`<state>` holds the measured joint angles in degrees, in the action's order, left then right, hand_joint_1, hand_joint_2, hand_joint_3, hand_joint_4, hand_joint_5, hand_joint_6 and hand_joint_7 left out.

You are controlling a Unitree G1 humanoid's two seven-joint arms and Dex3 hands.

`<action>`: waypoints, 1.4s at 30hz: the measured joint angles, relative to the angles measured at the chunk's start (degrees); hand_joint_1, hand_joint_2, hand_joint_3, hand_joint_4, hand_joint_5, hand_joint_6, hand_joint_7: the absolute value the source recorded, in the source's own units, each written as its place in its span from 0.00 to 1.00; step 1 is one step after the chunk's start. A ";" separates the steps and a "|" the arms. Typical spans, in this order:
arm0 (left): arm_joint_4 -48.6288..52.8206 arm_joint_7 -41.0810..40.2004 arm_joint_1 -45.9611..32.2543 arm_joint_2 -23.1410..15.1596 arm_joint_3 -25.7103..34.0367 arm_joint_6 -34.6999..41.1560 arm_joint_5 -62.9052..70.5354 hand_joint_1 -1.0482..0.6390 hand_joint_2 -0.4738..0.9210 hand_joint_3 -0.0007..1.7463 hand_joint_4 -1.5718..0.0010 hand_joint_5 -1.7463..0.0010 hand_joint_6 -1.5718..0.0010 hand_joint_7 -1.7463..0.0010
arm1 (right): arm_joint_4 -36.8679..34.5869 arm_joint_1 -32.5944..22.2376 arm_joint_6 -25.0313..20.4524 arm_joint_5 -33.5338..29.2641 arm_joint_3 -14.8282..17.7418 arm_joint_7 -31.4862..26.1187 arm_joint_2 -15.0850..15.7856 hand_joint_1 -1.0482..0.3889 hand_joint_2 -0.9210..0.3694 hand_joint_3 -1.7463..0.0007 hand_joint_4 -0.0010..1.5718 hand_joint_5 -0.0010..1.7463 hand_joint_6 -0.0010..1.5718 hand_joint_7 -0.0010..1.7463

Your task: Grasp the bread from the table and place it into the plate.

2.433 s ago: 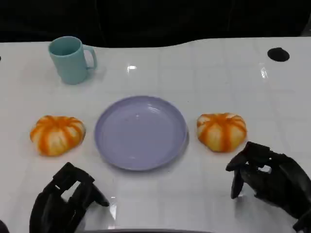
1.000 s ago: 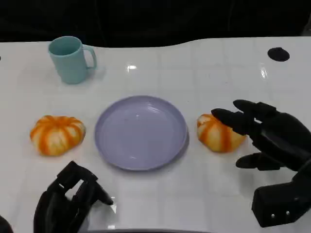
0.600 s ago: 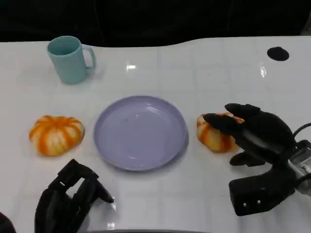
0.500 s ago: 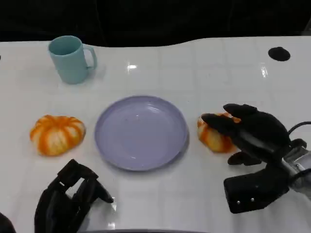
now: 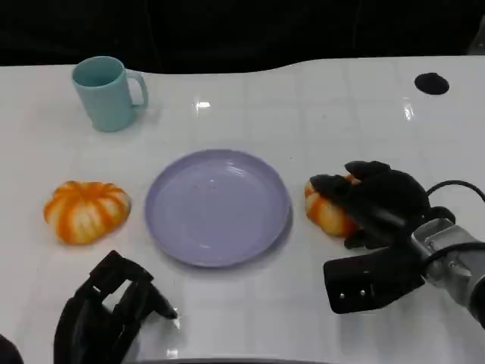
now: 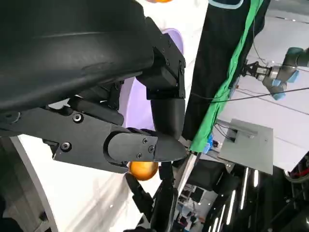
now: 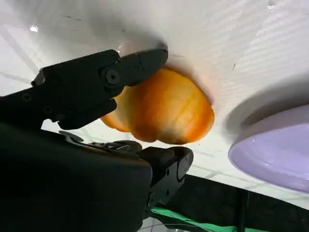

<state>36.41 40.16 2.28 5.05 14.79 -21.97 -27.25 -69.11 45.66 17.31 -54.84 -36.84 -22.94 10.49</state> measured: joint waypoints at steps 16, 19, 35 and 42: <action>-1.02 0.17 -1.15 0.60 -0.03 0.00 -0.32 0.32 1.00 0.16 0.62 0.00 0.69 0.15 | -5.25 -0.10 5.40 2.19 -1.29 -12.48 -0.99 0.56 0.00 0.81 0.33 0.99 0.34 0.84; -1.03 0.15 -1.20 0.69 -0.09 -0.04 -0.23 0.31 1.00 0.15 0.61 0.00 0.68 0.14 | -5.38 -0.10 5.21 2.54 -1.60 -12.48 -0.99 0.53 0.00 0.81 0.32 1.00 0.36 0.77; -1.25 0.12 -1.23 0.89 -0.14 -0.15 -0.13 0.31 1.00 0.15 0.61 0.00 0.69 0.13 | -4.01 -1.06 11.44 13.27 7.09 -12.47 -1.28 0.37 0.08 0.43 0.48 1.00 0.34 1.00; -1.40 0.10 -1.26 0.89 -0.19 -0.04 -0.09 0.30 1.00 0.15 0.61 0.00 0.68 0.13 | -1.78 0.55 13.62 13.51 7.38 -12.49 -1.39 0.40 0.12 0.44 0.53 1.00 0.38 1.00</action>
<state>35.00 40.26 1.02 5.94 14.60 -22.01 -27.34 -70.89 46.21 30.93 -41.33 -29.46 -35.43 9.10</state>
